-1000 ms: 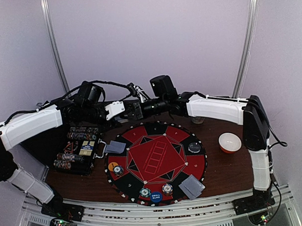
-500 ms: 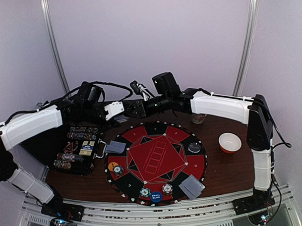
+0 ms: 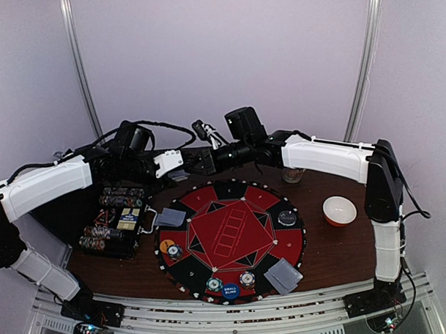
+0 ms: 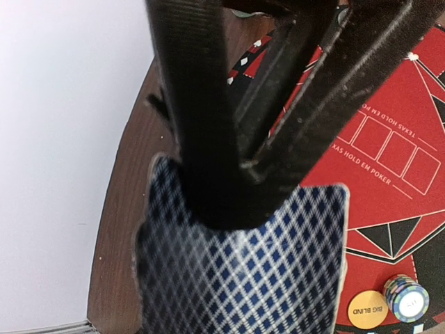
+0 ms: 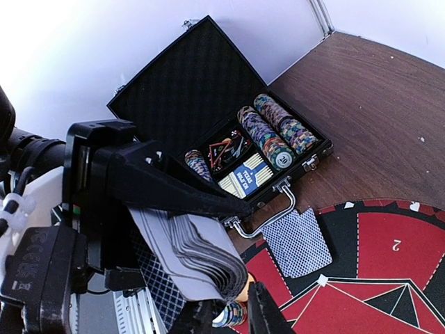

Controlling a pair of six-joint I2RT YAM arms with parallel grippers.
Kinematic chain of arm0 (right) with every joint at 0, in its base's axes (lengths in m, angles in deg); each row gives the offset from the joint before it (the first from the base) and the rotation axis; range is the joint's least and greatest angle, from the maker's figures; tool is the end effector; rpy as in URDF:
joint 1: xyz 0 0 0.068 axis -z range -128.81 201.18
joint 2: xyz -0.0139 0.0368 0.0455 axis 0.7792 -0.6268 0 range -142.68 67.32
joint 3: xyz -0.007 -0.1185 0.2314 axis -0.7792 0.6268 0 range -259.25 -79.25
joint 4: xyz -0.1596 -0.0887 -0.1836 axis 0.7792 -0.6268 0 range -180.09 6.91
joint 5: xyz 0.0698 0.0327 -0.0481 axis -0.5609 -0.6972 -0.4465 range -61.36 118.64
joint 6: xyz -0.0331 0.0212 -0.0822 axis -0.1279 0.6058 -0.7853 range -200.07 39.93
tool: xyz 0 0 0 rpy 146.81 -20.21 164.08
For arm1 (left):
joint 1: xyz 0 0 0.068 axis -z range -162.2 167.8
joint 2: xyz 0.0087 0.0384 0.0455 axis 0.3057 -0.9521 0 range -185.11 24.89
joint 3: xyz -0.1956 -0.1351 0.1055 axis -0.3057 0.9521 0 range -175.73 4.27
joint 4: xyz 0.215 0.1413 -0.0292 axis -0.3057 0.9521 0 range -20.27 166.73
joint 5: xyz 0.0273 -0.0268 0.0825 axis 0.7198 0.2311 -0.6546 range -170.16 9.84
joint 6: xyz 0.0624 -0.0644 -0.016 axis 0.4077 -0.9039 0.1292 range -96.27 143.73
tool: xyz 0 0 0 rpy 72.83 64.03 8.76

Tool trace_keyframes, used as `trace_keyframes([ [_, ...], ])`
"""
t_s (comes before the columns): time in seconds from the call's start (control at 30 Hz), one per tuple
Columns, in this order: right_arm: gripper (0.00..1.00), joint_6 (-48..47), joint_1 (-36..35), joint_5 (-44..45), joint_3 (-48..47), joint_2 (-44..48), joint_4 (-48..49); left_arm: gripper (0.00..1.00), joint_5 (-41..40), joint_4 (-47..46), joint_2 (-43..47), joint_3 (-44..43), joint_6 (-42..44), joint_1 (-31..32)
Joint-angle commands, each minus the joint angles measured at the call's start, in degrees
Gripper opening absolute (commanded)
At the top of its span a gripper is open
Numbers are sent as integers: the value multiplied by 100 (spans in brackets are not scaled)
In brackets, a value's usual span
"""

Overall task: Distribute texas hold em gaming equipment
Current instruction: Place the poker card in the community card area.

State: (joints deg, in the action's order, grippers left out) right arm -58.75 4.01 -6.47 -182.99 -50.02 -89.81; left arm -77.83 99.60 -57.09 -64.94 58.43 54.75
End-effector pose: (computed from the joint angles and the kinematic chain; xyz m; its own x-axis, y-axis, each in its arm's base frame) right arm 0.3169 0.4109 0.2888 -0.5714 -0.1789 -0.8010 -0.8146 0.2421 0.5270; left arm 0.2769 -0.2124 0.2614 -0.0896 0.7791 -0.6205 0.8215 0.4100 0.3962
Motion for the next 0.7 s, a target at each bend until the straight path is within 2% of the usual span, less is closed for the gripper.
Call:
trace_keyframes([
  [0.0, 19, 56, -2, -125, -157, 38, 109, 39, 33, -160, 32, 2, -42, -25],
  [0.23, 0, -181, -9, 165, -208, 164, -183, 39, -11, -163, 41, 47, -42, -21],
  [0.67, 0, -489, 58, 809, 306, 906, -576, 39, -186, -248, 30, 150, -124, -24],
])
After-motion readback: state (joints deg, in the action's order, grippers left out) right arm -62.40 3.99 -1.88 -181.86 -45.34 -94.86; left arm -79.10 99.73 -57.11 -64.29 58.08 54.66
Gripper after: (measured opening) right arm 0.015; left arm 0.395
